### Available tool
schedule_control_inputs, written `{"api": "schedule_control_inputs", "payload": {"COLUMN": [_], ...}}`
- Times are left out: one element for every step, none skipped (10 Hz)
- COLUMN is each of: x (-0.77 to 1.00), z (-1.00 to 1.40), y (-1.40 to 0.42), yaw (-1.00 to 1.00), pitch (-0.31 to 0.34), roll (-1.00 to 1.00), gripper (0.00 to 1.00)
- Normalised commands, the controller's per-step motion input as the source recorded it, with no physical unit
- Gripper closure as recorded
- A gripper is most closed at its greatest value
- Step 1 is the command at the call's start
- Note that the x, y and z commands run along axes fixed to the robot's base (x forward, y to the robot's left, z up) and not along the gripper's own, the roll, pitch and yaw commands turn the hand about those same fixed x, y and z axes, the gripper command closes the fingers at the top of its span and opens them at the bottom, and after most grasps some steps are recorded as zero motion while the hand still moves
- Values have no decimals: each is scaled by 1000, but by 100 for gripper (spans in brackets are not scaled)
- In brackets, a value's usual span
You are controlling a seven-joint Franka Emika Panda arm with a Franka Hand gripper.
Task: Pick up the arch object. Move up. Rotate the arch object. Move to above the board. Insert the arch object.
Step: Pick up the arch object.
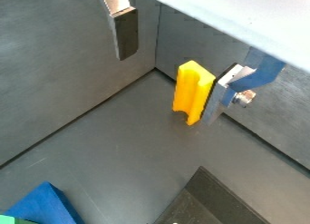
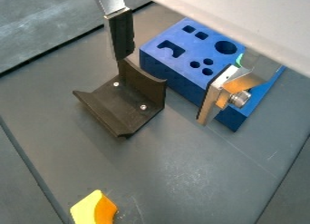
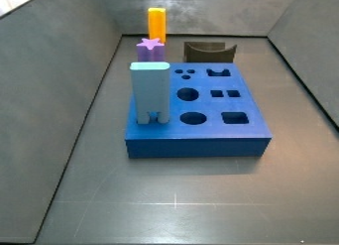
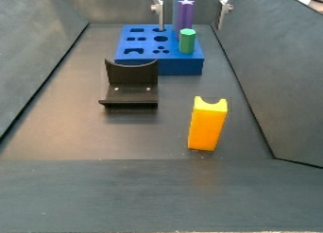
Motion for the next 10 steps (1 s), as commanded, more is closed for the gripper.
{"api": "schedule_control_inputs", "payload": {"x": [-103, -246, -469, -569, -554, -337, 123, 200, 231, 97], "z": [-71, -140, -274, -294, -303, -360, -317, -271, -246, -337], "y": [0, 160, 640, 649, 697, 643, 471, 286, 263, 346], "yaw": [-217, -111, -146, -151, -91, -131, -194, -243, -277, -306], "pitch": [-3, -11, 0, 0, 0, 0, -19, -93, -120, -74], "roll": [-36, -76, -109, -74, -83, -179, -397, -401, -406, -369], "gripper": [0, 0, 0, 0, 0, 0, 0, 0, 0, 0]}}
